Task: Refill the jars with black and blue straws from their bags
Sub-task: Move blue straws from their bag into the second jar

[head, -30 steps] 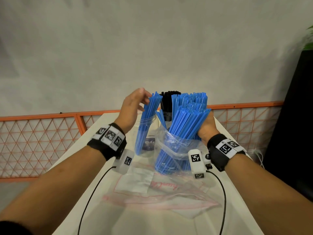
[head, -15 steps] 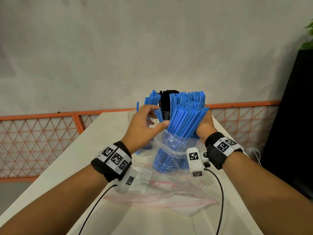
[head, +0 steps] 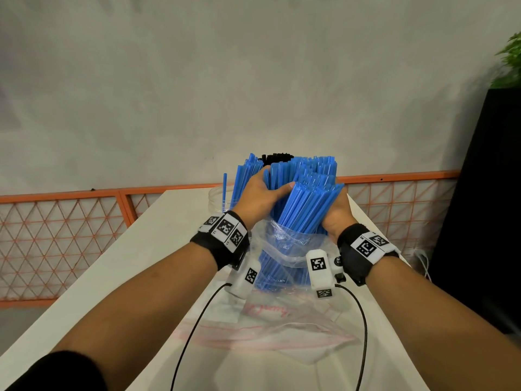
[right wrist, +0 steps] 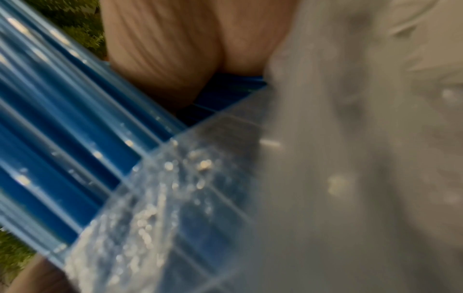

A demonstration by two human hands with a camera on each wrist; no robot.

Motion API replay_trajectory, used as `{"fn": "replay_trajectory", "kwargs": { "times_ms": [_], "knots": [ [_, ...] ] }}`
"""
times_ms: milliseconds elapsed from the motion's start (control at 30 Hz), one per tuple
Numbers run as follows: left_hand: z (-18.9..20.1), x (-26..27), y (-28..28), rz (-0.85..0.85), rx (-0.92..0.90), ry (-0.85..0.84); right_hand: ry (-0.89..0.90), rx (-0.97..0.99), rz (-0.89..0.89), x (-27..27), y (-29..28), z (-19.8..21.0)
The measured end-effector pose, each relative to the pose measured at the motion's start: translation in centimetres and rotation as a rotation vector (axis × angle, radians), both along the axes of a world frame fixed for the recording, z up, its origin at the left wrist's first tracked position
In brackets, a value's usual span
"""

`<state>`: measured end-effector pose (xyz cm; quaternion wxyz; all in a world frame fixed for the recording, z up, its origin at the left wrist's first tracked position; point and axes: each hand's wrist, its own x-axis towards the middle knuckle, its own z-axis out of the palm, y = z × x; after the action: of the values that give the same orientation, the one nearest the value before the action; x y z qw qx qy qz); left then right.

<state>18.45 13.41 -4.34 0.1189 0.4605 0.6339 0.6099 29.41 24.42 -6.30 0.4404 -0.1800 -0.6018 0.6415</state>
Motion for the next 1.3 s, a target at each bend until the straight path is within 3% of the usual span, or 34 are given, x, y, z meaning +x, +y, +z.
{"fn": "replay_trajectory", "kwargs": {
  "times_ms": [200, 367, 500, 733, 900, 1000, 1300],
  "knots": [
    [0.5, -0.2, 0.1, 0.107, 0.005, 0.037, -0.027, 0.018, -0.013, -0.1, 0.2, -0.1],
    [2.4, -0.3, -0.2, 0.072, 0.072, 0.043, 0.034, -0.021, 0.011, -0.1, 0.0, 0.0],
    [1.1, -0.5, -0.3, -0.015, 0.01, 0.046, 0.03, -0.047, 0.01, 0.0, 0.0, 0.1],
    [0.3, -0.4, -0.2, -0.006, -0.062, 0.004, 0.023, -0.079, -0.017, -0.3, 0.1, -0.2],
    [2.4, -0.5, -0.5, 0.051, 0.014, -0.051, 0.082, -0.12, 0.057, -0.3, 0.2, -0.2],
    [4.0, -0.6, -1.0, 0.04, 0.092, -0.048, 0.108, -0.223, 0.07, -0.1, 0.1, 0.0],
    [8.4, -0.4, -3.3, -0.047, 0.309, -0.158, 0.149, -0.243, 0.1, 0.4, -0.7, 0.5]
  ]
}}
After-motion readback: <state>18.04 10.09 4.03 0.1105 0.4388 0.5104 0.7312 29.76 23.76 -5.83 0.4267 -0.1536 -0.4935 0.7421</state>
